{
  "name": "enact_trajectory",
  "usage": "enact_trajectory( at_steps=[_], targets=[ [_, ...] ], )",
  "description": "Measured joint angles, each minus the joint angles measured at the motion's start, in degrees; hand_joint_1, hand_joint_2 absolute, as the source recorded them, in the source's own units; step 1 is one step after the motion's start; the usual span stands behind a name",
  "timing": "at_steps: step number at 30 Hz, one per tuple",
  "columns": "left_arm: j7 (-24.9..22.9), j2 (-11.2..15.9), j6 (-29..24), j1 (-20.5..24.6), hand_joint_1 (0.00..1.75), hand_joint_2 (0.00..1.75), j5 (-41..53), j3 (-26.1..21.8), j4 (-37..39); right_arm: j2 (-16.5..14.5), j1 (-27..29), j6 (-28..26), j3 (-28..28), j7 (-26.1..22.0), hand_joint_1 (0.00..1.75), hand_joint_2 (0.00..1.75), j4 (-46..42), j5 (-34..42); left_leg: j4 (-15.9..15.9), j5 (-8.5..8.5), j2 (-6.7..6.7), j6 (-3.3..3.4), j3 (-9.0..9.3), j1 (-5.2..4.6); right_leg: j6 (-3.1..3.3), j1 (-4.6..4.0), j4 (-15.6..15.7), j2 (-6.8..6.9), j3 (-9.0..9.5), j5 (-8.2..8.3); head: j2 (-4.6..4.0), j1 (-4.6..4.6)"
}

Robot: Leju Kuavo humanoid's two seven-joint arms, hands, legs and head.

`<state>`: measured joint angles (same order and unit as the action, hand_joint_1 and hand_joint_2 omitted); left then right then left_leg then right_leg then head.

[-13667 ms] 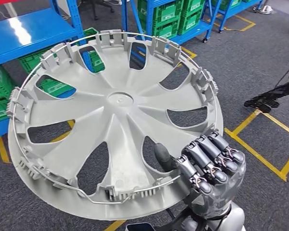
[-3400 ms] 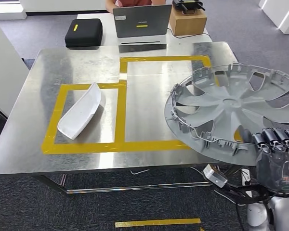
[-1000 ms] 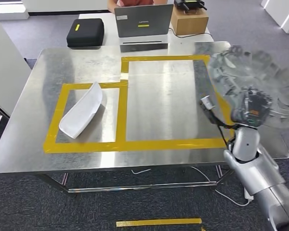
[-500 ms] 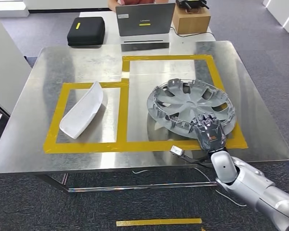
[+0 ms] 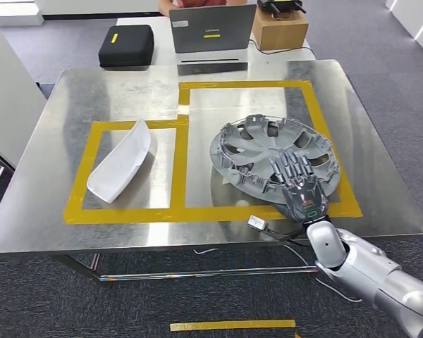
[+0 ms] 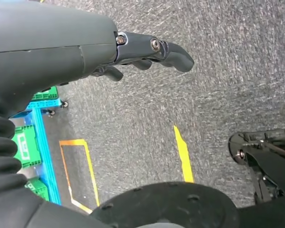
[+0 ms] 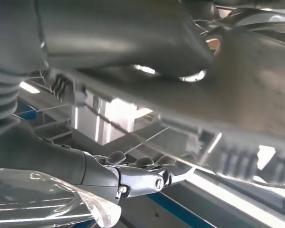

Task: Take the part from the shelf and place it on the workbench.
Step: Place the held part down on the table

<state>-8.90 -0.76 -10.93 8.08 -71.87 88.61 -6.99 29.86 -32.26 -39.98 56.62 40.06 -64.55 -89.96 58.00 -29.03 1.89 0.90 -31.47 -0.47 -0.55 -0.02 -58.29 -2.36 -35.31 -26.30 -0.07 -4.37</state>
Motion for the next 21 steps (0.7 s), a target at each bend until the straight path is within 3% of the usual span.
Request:
enact_trajectory(
  at_steps=[9,15,21],
  targets=[
    [0.0,0.2,0.0,-0.1,0.0,0.0,-0.1,0.0,0.0,-0.1,0.0,0.0,0.0,0.0,0.0,0.0,-0.1,0.0,0.0,0.0,0.0,0.0,-0.01,0.0,0.0,0.01,0.0,0.0,0.0,0.0,0.0,-0.01],
    [-0.7,0.2,0.4,-0.1,0.0,0.0,0.2,0.0,0.0,-1.8,1.5,0.0,-0.5,0.0,0.0,0.0,-2.7,0.0,0.0,-0.01,-0.01,0.01,-0.07,0.0,-0.01,0.02,0.0,-0.03,-0.01,-0.01,0.0,0.0],
    [-0.8,0.2,1.2,-0.1,0.0,0.0,1.3,0.0,0.0,-3.9,-3.6,0.0,4.2,-0.1,0.0,0.0,-8.0,-0.1,0.0,0.02,-0.02,-0.02,-0.01,0.03,0.0,-0.02,0.0,-0.07,-0.02,0.0,0.01,0.01]
  ],
)
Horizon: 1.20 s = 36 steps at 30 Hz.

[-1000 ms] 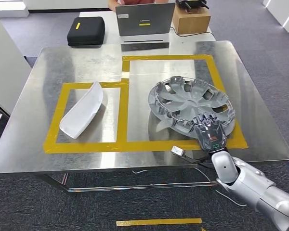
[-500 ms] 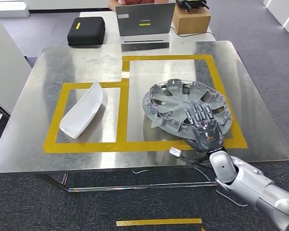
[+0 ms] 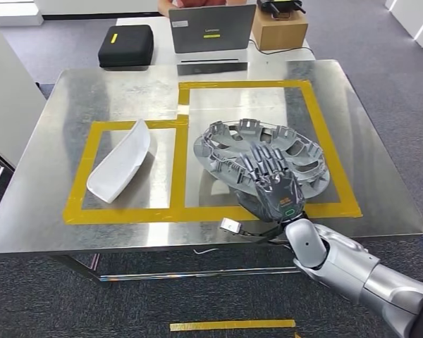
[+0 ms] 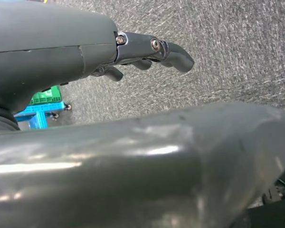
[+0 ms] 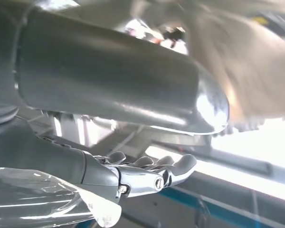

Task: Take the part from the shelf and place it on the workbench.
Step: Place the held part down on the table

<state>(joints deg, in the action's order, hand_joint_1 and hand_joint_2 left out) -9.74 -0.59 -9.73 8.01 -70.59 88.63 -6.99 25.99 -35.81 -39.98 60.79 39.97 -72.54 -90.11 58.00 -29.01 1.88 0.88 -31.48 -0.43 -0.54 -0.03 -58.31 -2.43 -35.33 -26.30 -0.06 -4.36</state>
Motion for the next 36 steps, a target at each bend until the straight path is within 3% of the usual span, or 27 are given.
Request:
enact_trajectory(
  at_steps=[6,14,31,36],
  targets=[
    [-0.1,0.0,0.5,0.1,0.0,0.0,0.9,0.0,0.0,-3.3,-7.6,0.0,8.8,0.0,0.0,0.0,-3.5,0.0,0.0,0.03,-0.01,-0.03,0.05,0.02,0.02,-0.02,0.0,-0.04,0.02,0.02,-0.01,-0.01],
    [-0.2,0.0,0.8,0.1,0.0,0.0,1.7,0.0,0.0,-6.5,-12.4,0.0,15.8,0.0,0.0,0.0,-5.5,0.0,0.0,0.02,0.0,-0.03,0.04,0.01,0.02,-0.02,0.0,-0.04,0.04,0.02,-0.01,-0.02],
    [-0.3,0.0,0.7,0.1,0.0,0.0,2.3,0.0,0.0,-8.7,-15.3,0.0,21.6,0.0,0.0,0.0,-6.3,0.1,0.1,0.0,0.0,0.0,0.04,-0.01,-0.01,0.03,0.0,-0.04,0.04,0.05,0.0,-0.01],
    [-0.4,-0.1,0.5,0.1,0.0,0.0,2.2,0.0,0.0,-9.1,-15.8,0.0,21.8,0.0,0.0,0.0,-7.1,0.1,-0.4,0.76,-0.27,0.8,0.33,-0.01,-0.84,0.12,0.4,-0.15,0.04,0.53,-0.01,0.04]
  ],
)
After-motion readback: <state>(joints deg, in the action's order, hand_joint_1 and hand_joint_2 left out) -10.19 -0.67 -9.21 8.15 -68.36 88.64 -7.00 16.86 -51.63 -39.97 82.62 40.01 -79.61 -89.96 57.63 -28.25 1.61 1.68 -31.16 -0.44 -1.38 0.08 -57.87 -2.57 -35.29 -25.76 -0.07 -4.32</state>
